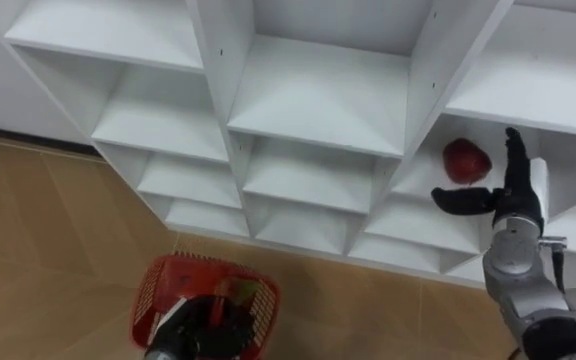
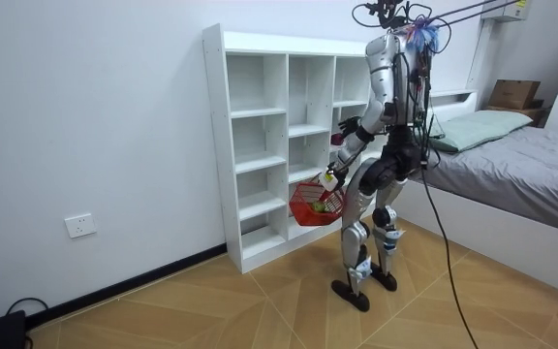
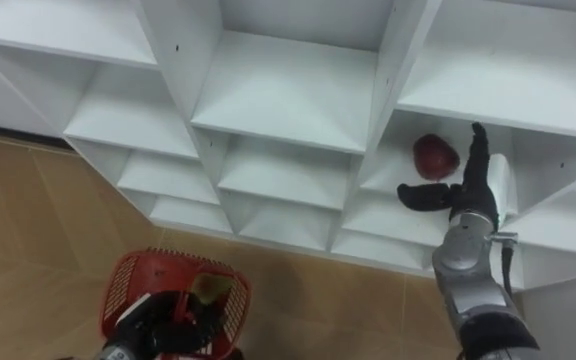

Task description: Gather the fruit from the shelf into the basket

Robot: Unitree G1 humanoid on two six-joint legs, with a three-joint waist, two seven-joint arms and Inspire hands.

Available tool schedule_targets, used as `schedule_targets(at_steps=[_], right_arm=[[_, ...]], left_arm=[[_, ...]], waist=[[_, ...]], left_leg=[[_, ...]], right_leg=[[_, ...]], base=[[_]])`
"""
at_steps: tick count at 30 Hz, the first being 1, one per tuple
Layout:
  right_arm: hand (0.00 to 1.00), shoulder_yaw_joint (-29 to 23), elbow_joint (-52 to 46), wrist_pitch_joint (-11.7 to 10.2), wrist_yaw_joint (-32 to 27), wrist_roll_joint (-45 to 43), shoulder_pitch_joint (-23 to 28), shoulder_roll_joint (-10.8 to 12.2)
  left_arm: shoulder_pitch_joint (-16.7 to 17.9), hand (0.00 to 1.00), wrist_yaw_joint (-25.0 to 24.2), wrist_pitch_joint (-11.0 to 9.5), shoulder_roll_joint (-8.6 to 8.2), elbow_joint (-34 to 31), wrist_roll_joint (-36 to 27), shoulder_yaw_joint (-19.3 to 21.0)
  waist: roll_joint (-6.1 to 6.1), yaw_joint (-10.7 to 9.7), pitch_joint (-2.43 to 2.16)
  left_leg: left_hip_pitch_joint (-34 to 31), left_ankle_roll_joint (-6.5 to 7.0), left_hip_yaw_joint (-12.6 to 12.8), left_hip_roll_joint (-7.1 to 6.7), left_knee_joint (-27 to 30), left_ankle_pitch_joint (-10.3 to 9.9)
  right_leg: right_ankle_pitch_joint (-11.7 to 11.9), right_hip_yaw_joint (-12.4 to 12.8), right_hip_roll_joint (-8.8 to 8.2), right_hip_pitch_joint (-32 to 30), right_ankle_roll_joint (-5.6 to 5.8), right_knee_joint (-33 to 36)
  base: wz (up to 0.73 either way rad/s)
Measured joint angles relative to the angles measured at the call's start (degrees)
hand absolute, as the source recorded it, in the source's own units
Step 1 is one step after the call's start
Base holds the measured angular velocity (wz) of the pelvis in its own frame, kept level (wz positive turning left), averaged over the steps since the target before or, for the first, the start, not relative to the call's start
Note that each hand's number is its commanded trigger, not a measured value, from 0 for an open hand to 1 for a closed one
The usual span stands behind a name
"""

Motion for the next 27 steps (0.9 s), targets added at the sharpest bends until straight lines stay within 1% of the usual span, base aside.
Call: schedule_targets(at_steps=[3,4,6,9,13,15,16,20,23,27], right_arm=[[0.0,0.0,0.0,0.0,-1.35,-0.31,-1.77,-0.78],[0.0,0.0,0.0,0.0,-1.55,-0.31,-2.13,-0.92],[0.0,0.0,0.0,0.0,-2.06,-0.3,-3.01,-1.42],[0.0,0.0,-0.1,0.0,-2.19,-0.31,-4.48,-1.49],[0.0,0.35,-0.09,0.01,-2.18,-0.75,-4.99,-1.5],[0.0,0.37,-0.31,0.63,-2.17,-1.79,-5.07,-1.49],[0.0,0.38,-0.31,0.74,-2.17,-2.13,-5.08,-1.49],[0.0,0.45,-0.33,2.35,-2.88,-2.43,-5.53,-1.49],[0.0,0.45,-0.33,2.5,-3.88,-2.45,-6.07,-1.49],[0.0,0.53,-0.31,3.37,-4.02,-2.47,-6.28,-1.49]], left_arm=[[-0.54,1.0,0.0,-0.01,0.37,0.01,0.05,0.03],[-0.57,1.0,0.0,-0.01,0.43,0.01,0.06,0.0],[-0.81,1.0,0.01,-0.01,0.69,0.01,0.02,-0.4],[-1.71,1.0,0.0,0.03,0.82,-0.09,0.04,-0.62],[-2.44,1.0,-0.02,0.11,0.82,0.11,0.03,-1.25],[-2.5,1.0,-0.03,0.13,0.9,0.2,0.01,-1.3],[-2.58,1.0,-0.02,0.15,0.91,0.31,-0.02,-1.33],[-2.85,1.0,0.06,0.38,0.87,0.69,-0.06,-1.53],[-3.06,1.0,0.25,0.53,0.74,0.67,-0.08,-1.54],[-3.25,1.0,0.5,1.53,0.62,0.6,-0.09,-1.8]], waist=[[-0.81,0.06,0.37],[-0.92,0.04,0.43],[-1.24,0.06,0.41],[-1.38,0.03,0.38],[-1.48,0.08,0.4],[-1.57,0.06,0.39],[-1.59,0.05,0.4],[-1.63,0.06,0.39],[-1.57,0.12,0.34],[-1.53,0.33,0.33]], left_leg=[[-1.04,0.02,-0.09,-0.07,0.41,0.01],[-1.21,0.02,-0.09,-0.06,0.48,0.01],[-1.86,0.13,-0.01,-0.05,0.65,-0.06],[-3.78,0.36,0.09,0.01,1.91,-0.25],[-5.1,0.39,0.5,-0.19,2.55,-0.26],[-5.46,0.43,0.85,-0.19,2.95,-0.28],[-5.52,0.48,0.89,-0.19,3.1,-0.31],[-5.75,0.5,0.72,-0.11,3.41,-0.34],[-6.78,0.51,0.56,0.06,3.89,-0.34],[-6.94,0.54,0.83,0.08,3.78,-0.32]], right_leg=[[-0.2,-0.09,-0.17,-1.01,-0.02,0.49],[-0.19,-0.1,-0.16,-1.14,-0.02,0.49],[-0.12,-0.08,-0.2,-1.74,0.06,0.53],[-0.08,0.16,-0.33,-3.57,0.07,1.55],[-0.2,0.74,-0.6,-5.25,0.06,2.71],[-0.26,1.34,-0.59,-5.9,0.09,3.21],[-0.28,1.42,-0.6,-6.0,0.1,3.36],[-0.26,1.53,-0.43,-6.13,0.12,3.49],[0.12,1.44,-0.2,-6.91,0.11,3.48],[0.41,1.37,-0.29,-7.16,0.07,3.48]], base=[[0.01],[0.0],[0.0],[-0.01],[-0.01],[-0.09],[-0.06],[0.01],[0.0],[-0.02]])
